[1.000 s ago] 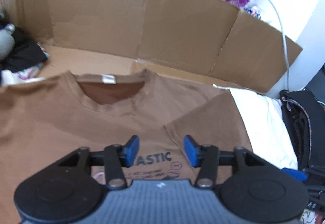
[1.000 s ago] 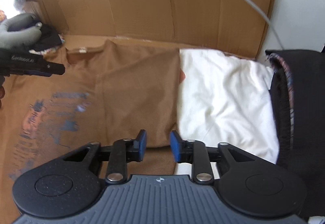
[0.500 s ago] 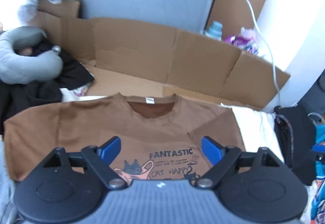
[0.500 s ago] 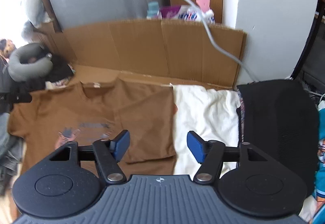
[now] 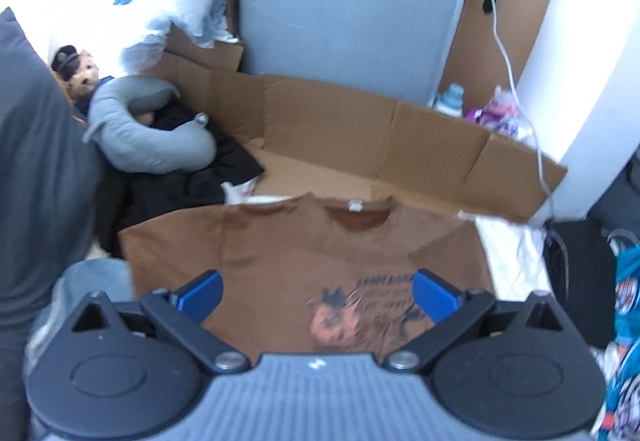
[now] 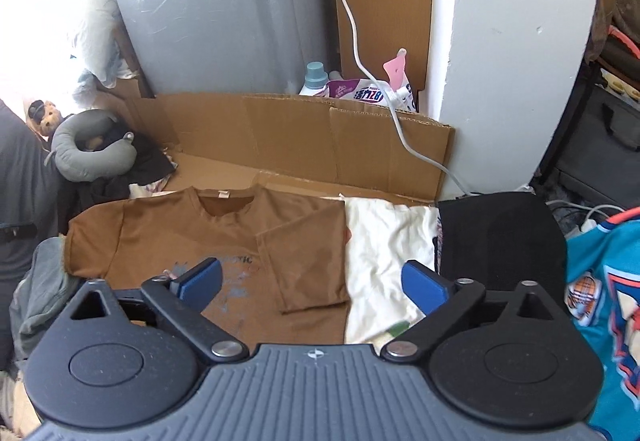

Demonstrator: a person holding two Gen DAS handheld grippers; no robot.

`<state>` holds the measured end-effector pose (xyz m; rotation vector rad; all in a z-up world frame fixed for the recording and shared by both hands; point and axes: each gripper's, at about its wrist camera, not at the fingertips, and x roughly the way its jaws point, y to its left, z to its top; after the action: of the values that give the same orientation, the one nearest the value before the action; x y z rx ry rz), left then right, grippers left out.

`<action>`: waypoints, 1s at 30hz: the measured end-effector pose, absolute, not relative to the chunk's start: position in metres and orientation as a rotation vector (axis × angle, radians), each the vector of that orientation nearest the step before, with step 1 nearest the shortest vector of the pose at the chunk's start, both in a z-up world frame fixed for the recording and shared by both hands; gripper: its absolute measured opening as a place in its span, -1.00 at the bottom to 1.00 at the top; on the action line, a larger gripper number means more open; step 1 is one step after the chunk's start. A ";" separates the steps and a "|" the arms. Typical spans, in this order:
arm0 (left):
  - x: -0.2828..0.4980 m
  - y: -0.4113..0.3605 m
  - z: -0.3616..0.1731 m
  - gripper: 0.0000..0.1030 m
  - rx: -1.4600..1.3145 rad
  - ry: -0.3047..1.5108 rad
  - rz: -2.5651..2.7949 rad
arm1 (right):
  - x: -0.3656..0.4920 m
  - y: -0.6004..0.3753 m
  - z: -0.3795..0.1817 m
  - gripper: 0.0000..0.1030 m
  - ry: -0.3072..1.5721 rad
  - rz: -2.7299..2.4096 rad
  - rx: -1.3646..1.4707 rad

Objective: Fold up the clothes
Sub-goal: 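Open both tools and lift them back from the brown shirt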

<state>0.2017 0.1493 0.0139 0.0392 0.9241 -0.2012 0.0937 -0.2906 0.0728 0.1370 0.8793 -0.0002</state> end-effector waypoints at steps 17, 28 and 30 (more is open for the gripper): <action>0.116 0.196 0.078 0.99 0.060 0.940 -0.288 | 0.012 -0.268 0.170 0.96 0.842 -0.031 0.201; 0.081 0.213 0.097 0.99 0.049 0.951 -0.223 | -0.025 -0.227 0.182 0.96 0.837 0.060 0.189; 0.076 0.217 0.100 0.99 0.046 0.952 -0.193 | -0.026 -0.221 0.178 0.96 0.835 0.080 0.182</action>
<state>0.0765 0.2167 0.1000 0.0462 0.9519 -0.1926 -0.0259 -0.2211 0.1776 0.1820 0.8347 0.0795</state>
